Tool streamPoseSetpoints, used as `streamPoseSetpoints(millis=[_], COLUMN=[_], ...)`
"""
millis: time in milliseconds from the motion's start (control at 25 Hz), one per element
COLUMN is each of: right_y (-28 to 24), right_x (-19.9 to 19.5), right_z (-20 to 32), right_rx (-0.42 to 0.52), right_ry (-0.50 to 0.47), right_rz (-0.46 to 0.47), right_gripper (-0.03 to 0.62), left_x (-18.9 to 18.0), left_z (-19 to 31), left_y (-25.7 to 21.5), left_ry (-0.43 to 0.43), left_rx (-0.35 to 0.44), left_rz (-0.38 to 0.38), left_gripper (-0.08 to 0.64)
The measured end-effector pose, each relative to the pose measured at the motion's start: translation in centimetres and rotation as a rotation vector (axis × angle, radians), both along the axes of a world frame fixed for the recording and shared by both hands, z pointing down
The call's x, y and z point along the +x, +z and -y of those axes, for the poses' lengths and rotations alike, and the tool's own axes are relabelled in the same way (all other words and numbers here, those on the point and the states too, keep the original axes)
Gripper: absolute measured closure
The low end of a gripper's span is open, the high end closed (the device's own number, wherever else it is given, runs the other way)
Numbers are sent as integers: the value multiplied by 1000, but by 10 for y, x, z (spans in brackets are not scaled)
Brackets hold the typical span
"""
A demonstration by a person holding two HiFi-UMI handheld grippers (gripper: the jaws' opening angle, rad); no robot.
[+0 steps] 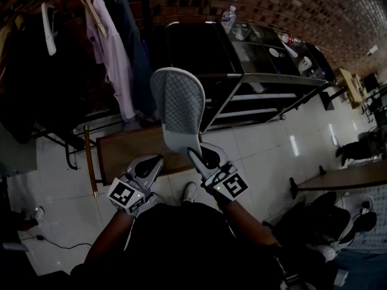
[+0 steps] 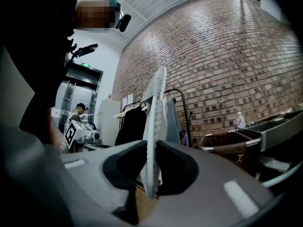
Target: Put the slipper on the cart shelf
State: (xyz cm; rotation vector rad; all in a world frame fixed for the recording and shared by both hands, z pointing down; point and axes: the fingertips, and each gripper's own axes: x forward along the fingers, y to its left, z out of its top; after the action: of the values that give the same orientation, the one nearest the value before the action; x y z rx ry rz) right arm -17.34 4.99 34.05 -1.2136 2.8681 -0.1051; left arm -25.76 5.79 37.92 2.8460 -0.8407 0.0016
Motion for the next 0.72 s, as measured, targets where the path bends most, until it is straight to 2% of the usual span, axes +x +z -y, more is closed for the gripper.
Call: streamPoseSetpoints(millis=[240, 480, 720], right_y=[12, 16, 14], right_x=[25, 66, 130], right_z=[-22, -39, -50], right_rx=[-19, -27, -18], right_ry=[148, 234, 262], right_rz=[0, 7, 29], right_gripper=[531, 531, 531], left_x=[25, 56, 121], left_z=[-3, -6, -23], left_y=[7, 5, -5], left_ry=[131, 184, 216], left_rx=[13, 36, 46], left_rz=[-18, -6, 12], left_gripper=[560, 560, 559])
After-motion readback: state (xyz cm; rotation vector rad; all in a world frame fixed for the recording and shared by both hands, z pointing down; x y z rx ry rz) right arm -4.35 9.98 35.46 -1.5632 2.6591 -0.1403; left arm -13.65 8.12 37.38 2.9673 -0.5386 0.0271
